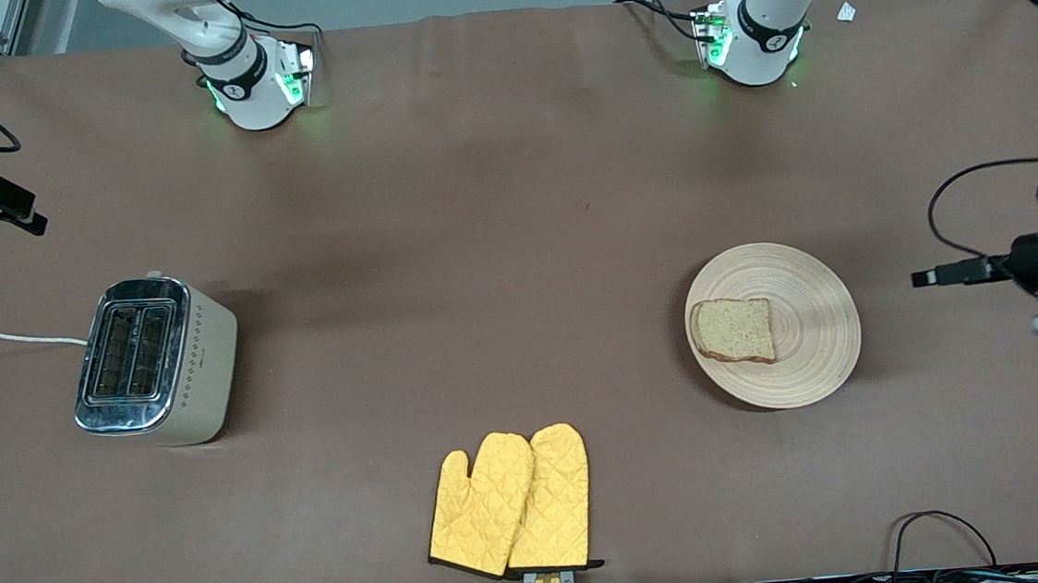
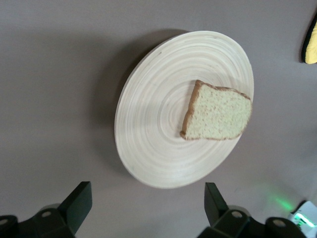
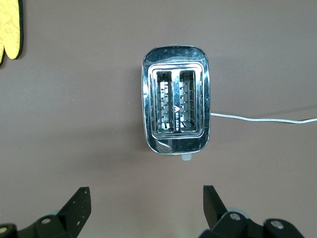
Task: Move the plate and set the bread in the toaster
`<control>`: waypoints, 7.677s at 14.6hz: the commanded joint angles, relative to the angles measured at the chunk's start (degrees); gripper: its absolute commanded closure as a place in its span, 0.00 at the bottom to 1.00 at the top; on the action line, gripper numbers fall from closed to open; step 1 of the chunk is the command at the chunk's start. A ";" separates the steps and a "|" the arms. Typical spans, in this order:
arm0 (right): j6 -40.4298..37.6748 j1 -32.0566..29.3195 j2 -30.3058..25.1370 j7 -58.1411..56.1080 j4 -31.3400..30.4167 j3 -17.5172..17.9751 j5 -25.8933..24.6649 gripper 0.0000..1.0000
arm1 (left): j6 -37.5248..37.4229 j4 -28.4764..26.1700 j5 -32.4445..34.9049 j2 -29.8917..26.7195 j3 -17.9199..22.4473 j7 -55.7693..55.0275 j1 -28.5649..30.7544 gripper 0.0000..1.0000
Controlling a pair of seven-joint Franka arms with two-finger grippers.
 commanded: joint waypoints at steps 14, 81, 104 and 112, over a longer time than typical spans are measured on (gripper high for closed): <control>-0.72 0.37 0.26 -0.66 0.84 -0.35 0.70 0.00 | 5.05 3.38 -13.34 17.17 -0.69 14.02 0.51 0.32; 44.89 25.24 33.75 25.09 -13.39 -0.52 4.74 0.27 | 20.44 6.98 4.90 6.82 -12.91 -8.20 -17.25 0.00; 48.14 25.68 35.42 25.71 -14.63 -0.43 5.53 0.63 | -5.77 7.51 28.32 -19.92 -12.91 -14.28 -10.21 0.00; 48.50 25.86 35.68 26.32 -14.54 -0.34 5.62 0.82 | -6.03 2.42 28.32 -26.77 -2.20 -13.93 -20.48 0.00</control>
